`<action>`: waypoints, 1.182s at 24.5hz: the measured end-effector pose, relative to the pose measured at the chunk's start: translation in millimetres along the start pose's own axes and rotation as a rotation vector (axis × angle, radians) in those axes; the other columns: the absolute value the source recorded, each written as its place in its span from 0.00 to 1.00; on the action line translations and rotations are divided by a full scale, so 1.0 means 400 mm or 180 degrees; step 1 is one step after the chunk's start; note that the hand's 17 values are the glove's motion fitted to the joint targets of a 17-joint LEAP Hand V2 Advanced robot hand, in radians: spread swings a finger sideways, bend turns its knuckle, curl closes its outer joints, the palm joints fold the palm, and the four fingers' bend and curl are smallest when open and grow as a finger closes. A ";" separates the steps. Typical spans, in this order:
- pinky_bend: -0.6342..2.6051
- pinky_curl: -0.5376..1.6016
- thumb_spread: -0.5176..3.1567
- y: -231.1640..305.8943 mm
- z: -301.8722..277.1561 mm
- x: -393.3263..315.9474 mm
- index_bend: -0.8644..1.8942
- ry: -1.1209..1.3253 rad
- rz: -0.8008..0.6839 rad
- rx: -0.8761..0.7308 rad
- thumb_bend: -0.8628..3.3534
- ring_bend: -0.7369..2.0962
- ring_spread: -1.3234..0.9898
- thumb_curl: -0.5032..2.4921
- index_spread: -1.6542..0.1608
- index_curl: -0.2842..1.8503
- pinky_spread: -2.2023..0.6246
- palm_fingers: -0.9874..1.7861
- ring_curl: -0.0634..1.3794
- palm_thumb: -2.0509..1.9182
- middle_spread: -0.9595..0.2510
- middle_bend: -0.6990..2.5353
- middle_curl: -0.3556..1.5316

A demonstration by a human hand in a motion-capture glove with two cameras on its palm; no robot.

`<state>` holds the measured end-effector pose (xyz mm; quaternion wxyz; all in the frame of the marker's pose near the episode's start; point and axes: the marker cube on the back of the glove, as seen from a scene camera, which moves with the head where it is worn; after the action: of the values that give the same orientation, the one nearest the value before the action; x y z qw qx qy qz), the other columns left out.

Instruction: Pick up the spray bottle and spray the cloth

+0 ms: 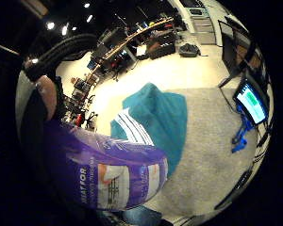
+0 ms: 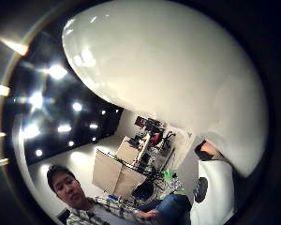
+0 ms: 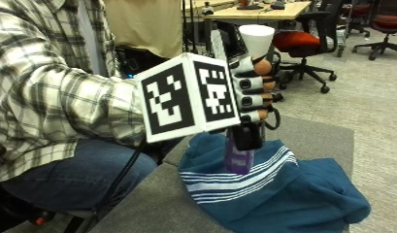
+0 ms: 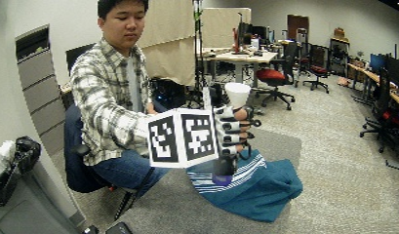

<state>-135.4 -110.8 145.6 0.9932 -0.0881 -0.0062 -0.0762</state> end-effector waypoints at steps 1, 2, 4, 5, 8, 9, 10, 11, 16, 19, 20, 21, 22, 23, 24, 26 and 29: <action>0.35 0.45 0.22 0.002 0.020 -0.018 0.36 -0.0077 -0.0068 -0.0047 0.20 0.45 0.48 0.44 0.75 0.34 0.72 0.77 0.39 0.80 0.66 0.34 0.48; 0.35 0.45 0.22 0.005 0.043 -0.037 0.36 -0.0157 -0.0143 -0.0104 0.20 0.45 0.48 0.44 0.75 0.34 0.72 0.77 0.39 0.80 0.66 0.34 0.48; 0.35 0.45 0.22 0.015 0.093 -0.074 0.36 -0.0313 -0.0293 -0.0237 0.20 0.45 0.48 0.44 0.75 0.34 0.72 0.77 0.39 0.80 0.66 0.34 0.48; 0.35 0.45 0.22 0.021 0.120 -0.092 0.36 -0.0388 -0.0362 -0.0312 0.20 0.44 0.48 0.44 0.75 0.34 0.72 0.77 0.39 0.80 0.66 0.34 0.48; 0.35 0.45 0.22 0.045 0.208 -0.142 0.36 -0.0592 -0.0531 -0.0569 0.20 0.44 0.49 0.44 0.75 0.34 0.72 0.77 0.39 0.80 0.66 0.34 0.48; 0.35 0.45 0.22 0.054 0.238 -0.156 0.36 -0.0647 -0.0575 -0.0654 0.20 0.44 0.49 0.44 0.75 0.34 0.72 0.76 0.39 0.80 0.66 0.34 0.48; 0.35 0.45 0.22 0.063 0.268 -0.170 0.36 -0.0703 -0.0613 -0.0737 0.20 0.44 0.49 0.44 0.75 0.34 0.72 0.77 0.39 0.80 0.66 0.34 0.48; 0.35 0.45 0.22 0.074 0.297 -0.183 0.36 -0.0764 -0.0646 -0.0820 0.20 0.44 0.49 0.44 0.75 0.34 0.72 0.76 0.39 0.80 0.66 0.34 0.48; 0.35 0.45 0.23 0.138 0.429 -0.220 0.36 -0.0981 -0.0761 -0.1283 0.20 0.44 0.49 0.44 0.75 0.33 0.73 0.76 0.39 0.80 0.66 0.34 0.48; 0.35 0.45 0.23 0.172 0.498 -0.227 0.36 -0.1117 -0.0756 -0.1453 0.20 0.44 0.49 0.44 0.75 0.33 0.73 0.76 0.38 0.79 0.66 0.34 0.48; 0.35 0.45 0.23 0.183 0.519 -0.227 0.36 -0.1171 -0.0744 -0.1503 0.20 0.44 0.49 0.44 0.75 0.33 0.73 0.76 0.38 0.79 0.66 0.34 0.48; 0.35 0.45 0.23 0.194 0.539 -0.224 0.36 -0.1213 -0.0732 -0.1557 0.20 0.44 0.49 0.44 0.75 0.33 0.73 0.76 0.38 0.79 0.66 0.34 0.48; 0.35 0.45 0.23 0.204 0.560 -0.218 0.36 -0.1242 -0.0721 -0.1608 0.20 0.44 0.49 0.44 0.75 0.33 0.73 0.76 0.38 0.79 0.66 0.34 0.48; 0.35 0.45 0.23 0.213 0.581 -0.211 0.36 -0.1264 -0.0710 -0.1654 0.20 0.44 0.49 0.44 0.76 0.33 0.73 0.76 0.38 0.79 0.66 0.34 0.48; 0.35 0.45 0.23 0.221 0.601 -0.202 0.36 -0.1282 -0.0698 -0.1695 0.20 0.44 0.49 0.44 0.76 0.33 0.73 0.76 0.38 0.79 0.66 0.34 0.48; 0.35 0.45 0.23 0.234 0.635 -0.184 0.36 -0.1310 -0.0668 -0.1773 0.20 0.44 0.49 0.44 0.76 0.33 0.73 0.76 0.39 0.79 0.66 0.34 0.48; 0.35 0.45 0.23 0.250 0.668 -0.158 0.36 -0.1335 -0.0624 -0.1876 0.20 0.44 0.49 0.44 0.76 0.33 0.73 0.76 0.38 0.79 0.67 0.34 0.48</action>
<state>-182.3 43.0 389.7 0.8904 -0.3828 -0.1958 -0.1497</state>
